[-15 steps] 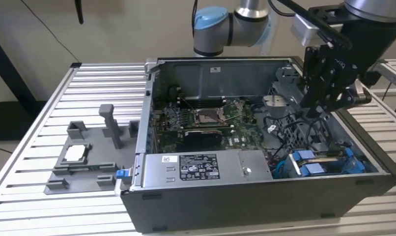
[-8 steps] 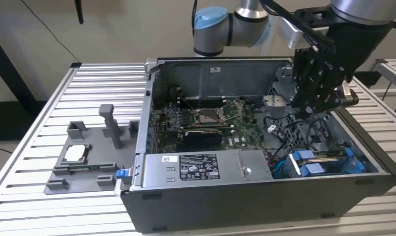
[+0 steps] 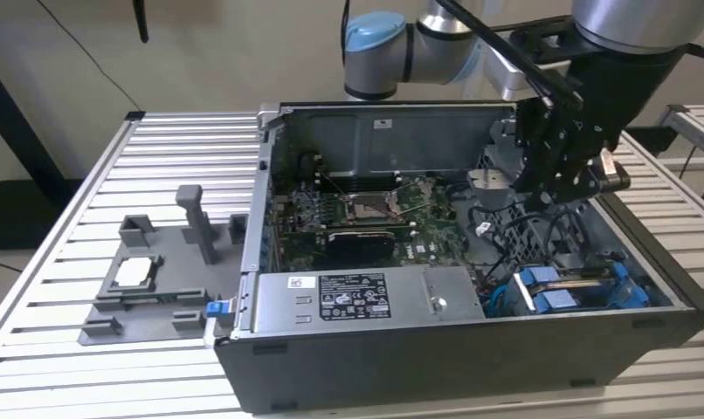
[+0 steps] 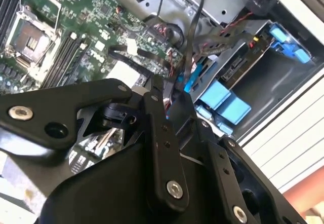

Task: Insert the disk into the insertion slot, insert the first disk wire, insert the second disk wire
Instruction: 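Insert the second disk wire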

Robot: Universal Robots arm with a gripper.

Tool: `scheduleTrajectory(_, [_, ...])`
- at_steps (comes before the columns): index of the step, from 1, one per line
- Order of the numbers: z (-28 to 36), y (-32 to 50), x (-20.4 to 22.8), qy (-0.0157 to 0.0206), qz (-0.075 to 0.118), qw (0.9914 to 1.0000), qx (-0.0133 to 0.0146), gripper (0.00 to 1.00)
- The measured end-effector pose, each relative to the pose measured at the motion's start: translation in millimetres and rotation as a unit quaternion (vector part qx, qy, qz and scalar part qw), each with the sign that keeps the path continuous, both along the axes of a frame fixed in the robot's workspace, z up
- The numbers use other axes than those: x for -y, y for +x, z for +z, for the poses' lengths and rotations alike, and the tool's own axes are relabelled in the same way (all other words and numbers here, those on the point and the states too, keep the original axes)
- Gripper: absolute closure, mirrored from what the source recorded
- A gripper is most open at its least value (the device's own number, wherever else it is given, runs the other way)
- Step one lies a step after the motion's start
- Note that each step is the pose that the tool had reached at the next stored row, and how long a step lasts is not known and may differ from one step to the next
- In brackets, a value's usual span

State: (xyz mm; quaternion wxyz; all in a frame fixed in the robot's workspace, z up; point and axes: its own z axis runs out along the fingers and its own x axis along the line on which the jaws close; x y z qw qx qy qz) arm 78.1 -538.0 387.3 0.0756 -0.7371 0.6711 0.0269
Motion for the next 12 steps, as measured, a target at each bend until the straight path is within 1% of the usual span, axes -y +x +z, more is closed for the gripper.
scheduleTrajectory(2, [-1.0, -2.8, 0.0, 0.0, 0.0, 0.99999, 0.004, 0.67])
scheduleTrajectory(3, [-1.5, -3.8, 0.0, 0.0001, 0.0, 0.99998, 0.0064, 0.67])
scheduleTrajectory(4, [-1.7, -4.4, 0.0, -0.0001, 0.0, 0.99996, 0.0094, 0.67])
scheduleTrajectory(5, [-1.7, -4.8, 0.1, -0.0001, 0.0, 0.99993, 0.0116, 0.67])
scheduleTrajectory(7, [-1.8, -5.1, 0.1, -0.0001, 0.0, 0.99992, 0.0123, 0.69])
scheduleTrajectory(8, [-1.8, -5.3, 0.1, -0.0001, 0.0, 0.99992, 0.0126, 0.76])
scheduleTrajectory(12, [-1.9, -5.7, 1.0, -0.0001, 0.0, 0.99991, 0.0133, 0.76])
